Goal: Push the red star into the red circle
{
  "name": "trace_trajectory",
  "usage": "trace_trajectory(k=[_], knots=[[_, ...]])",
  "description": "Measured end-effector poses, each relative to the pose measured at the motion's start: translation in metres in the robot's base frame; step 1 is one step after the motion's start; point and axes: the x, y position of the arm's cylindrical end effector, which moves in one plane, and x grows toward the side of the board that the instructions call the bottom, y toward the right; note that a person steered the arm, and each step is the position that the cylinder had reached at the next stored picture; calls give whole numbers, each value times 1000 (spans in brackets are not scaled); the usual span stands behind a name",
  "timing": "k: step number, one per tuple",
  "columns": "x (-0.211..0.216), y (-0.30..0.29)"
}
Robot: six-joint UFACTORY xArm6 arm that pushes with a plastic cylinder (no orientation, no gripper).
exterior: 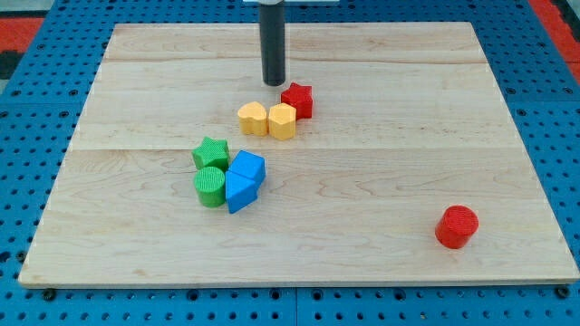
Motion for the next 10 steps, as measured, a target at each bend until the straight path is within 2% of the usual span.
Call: trace_trajectory(k=[1,2,3,4,5,6,7,8,9,10], knots=[[30,48],[61,60],[79,69],[84,123],[96,139],[100,130],[135,144],[147,146],[140,128],[170,118]])
